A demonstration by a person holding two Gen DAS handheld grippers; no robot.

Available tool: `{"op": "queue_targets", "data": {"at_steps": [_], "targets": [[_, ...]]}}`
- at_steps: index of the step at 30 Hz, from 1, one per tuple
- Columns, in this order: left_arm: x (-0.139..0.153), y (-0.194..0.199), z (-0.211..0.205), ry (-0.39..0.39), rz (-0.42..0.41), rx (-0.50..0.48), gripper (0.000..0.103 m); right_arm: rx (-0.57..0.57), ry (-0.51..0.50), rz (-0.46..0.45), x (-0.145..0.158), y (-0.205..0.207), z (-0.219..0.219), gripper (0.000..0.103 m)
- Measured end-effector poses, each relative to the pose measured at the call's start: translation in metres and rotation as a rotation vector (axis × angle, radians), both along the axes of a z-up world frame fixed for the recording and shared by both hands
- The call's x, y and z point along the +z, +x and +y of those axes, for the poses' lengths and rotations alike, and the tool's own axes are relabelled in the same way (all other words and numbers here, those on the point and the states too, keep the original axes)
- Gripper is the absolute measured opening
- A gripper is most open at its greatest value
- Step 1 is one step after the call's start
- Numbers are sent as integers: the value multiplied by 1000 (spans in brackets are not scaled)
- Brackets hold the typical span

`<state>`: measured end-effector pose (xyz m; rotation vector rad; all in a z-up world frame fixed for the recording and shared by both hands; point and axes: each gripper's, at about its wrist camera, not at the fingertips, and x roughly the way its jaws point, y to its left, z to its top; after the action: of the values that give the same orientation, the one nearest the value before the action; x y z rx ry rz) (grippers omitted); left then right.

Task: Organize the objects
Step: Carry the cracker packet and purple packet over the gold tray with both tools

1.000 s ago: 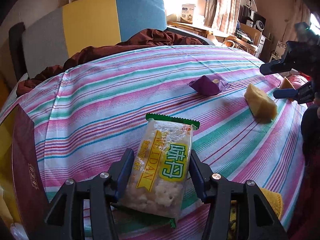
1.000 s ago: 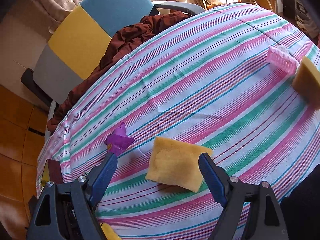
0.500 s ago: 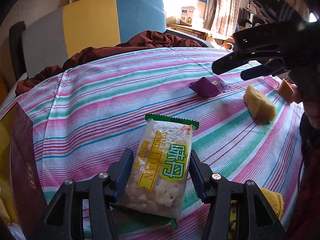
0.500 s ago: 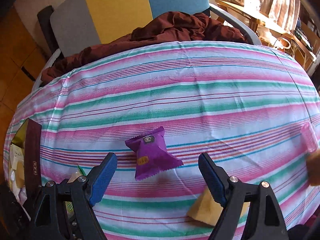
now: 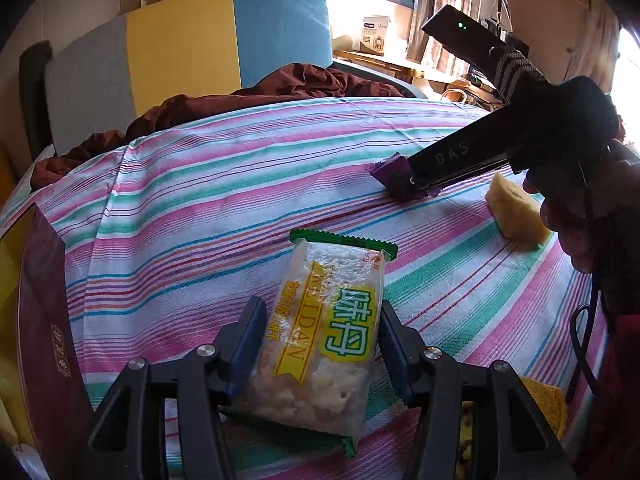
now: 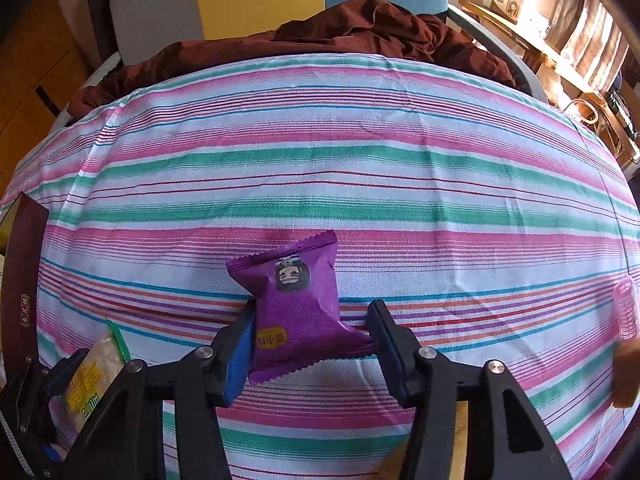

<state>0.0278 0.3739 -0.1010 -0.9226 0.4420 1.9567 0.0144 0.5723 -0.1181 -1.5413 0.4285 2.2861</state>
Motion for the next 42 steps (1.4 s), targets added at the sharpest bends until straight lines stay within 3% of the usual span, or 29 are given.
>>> {"op": "queue_targets", "data": {"at_steps": [11,21,27,35,42], "targets": [[12,-1,-3,-22,-67,78,49,25,41,7,-2,-4,-4,55],[71,9,-42,45,35,162,49,32,67,12,-6,-4,-8,54],[93,-4,-86,63,78,274,50,29,85,10,-5,-2,-10,54],[98,-30,-155,83,58,427,50,10,79,12,-2,-1,-15,54],[98,-53,-253,117,29,634,50,-24,10,65,10,4,-12,53]]}}
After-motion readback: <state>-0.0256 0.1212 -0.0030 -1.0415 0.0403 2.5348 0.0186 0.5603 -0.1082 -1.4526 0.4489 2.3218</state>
